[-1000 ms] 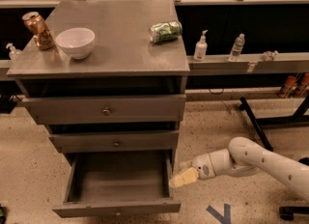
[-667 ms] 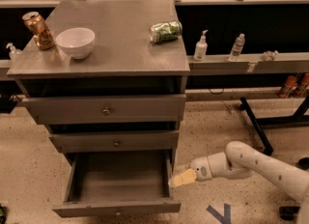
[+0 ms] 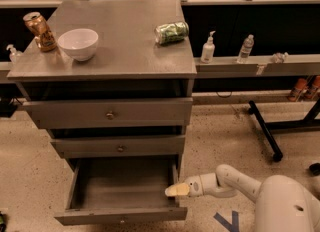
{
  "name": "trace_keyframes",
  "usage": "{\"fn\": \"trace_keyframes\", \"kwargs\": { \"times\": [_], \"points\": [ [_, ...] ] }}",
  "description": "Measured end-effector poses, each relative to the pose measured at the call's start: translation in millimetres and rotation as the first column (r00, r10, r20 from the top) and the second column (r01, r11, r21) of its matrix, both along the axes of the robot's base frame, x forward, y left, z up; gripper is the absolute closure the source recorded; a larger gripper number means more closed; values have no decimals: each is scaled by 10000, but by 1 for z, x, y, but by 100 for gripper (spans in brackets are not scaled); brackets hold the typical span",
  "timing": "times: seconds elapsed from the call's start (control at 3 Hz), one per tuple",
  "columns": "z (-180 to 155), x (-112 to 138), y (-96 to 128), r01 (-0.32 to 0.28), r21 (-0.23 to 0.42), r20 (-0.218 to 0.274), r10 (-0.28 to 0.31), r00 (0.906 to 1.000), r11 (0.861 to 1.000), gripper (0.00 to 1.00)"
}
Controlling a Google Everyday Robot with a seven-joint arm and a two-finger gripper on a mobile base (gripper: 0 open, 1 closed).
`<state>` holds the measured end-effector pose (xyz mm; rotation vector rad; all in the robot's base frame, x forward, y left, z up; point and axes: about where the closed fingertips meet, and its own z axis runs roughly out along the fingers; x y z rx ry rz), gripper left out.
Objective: Close bottom drawer
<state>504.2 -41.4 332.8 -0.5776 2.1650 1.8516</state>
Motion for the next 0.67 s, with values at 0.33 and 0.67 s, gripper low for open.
{"fn": "trace_keyframes", "kwargs": {
  "times": [0.33, 0.67],
  "points": [
    [-11, -2, 3, 53, 79, -125, -52, 9999, 10000, 0],
    [-11, -8, 11, -227, 650, -434, 255, 9987, 9976, 15]
  ]
}}
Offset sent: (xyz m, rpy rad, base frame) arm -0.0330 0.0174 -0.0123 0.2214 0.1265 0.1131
